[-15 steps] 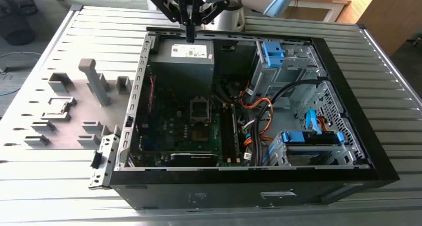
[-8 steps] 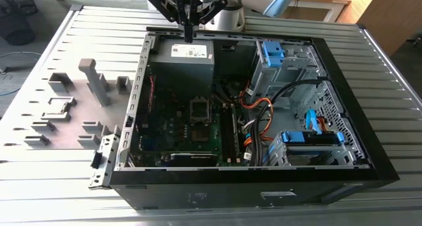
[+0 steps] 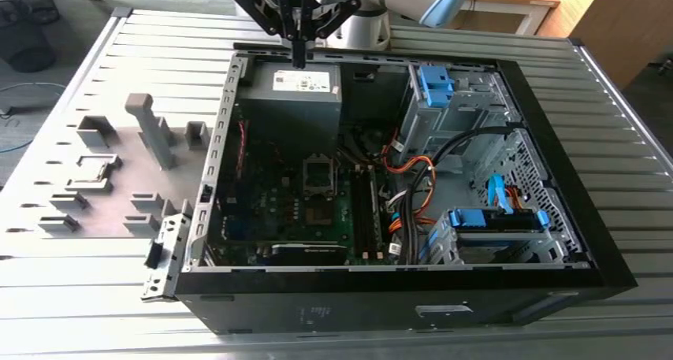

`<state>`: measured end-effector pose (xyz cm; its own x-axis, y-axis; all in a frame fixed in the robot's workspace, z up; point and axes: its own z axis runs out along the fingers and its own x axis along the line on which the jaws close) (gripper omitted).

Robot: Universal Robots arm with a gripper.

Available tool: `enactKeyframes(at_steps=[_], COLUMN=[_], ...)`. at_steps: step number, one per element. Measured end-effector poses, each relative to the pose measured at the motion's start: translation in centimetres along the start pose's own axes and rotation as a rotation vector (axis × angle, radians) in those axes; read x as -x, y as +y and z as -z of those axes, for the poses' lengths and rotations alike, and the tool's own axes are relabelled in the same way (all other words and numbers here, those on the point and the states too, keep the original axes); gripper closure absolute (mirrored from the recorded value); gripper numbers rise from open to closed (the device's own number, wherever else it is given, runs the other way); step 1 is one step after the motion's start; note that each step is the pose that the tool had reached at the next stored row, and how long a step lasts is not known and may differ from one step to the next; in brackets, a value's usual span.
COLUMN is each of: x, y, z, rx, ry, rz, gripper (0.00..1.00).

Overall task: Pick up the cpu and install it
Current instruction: 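Reach for the cpu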

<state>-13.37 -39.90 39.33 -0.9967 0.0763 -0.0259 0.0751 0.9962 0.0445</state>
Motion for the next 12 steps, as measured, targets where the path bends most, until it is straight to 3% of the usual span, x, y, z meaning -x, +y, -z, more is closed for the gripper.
enactKeyframes(at_steps=[12], x=[-1.30], y=[-0.10], z=[0.03], rx=[0.0000], ry=[0.0000], rz=[0.000], gripper=[0.89])
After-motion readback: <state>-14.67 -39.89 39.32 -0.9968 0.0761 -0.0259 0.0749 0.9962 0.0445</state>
